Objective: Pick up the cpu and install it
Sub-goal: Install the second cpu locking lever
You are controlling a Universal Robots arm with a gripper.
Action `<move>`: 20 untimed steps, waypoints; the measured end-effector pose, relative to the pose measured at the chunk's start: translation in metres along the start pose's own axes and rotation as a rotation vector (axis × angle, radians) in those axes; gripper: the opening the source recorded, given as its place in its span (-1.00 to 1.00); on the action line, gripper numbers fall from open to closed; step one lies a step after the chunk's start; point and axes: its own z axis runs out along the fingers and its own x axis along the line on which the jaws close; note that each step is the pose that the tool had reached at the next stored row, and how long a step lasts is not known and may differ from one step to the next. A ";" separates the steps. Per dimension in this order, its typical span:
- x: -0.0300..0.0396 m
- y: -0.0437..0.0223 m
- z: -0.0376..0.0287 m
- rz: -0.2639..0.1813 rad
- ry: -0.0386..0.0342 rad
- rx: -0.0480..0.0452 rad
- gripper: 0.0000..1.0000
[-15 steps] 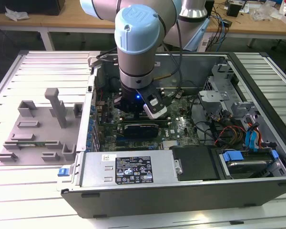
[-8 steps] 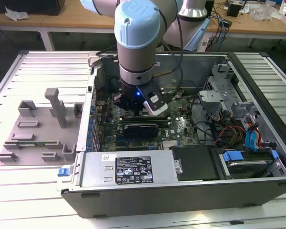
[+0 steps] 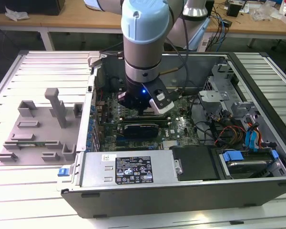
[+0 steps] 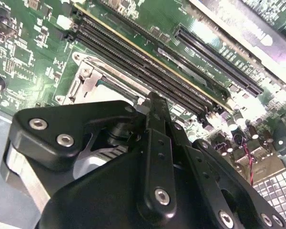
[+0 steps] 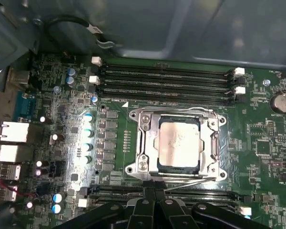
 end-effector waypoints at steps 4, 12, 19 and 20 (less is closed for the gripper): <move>0.0007 -0.0067 -0.0013 0.000 -0.0005 -0.0027 -0.79; 0.0085 -0.0067 -0.0008 -0.003 -0.0295 -0.0545 -0.79; 0.0133 -0.0070 0.0025 0.089 -0.0502 -0.0483 -0.79; 0.0134 -0.0071 0.0028 0.098 -0.0519 -0.0476 -0.79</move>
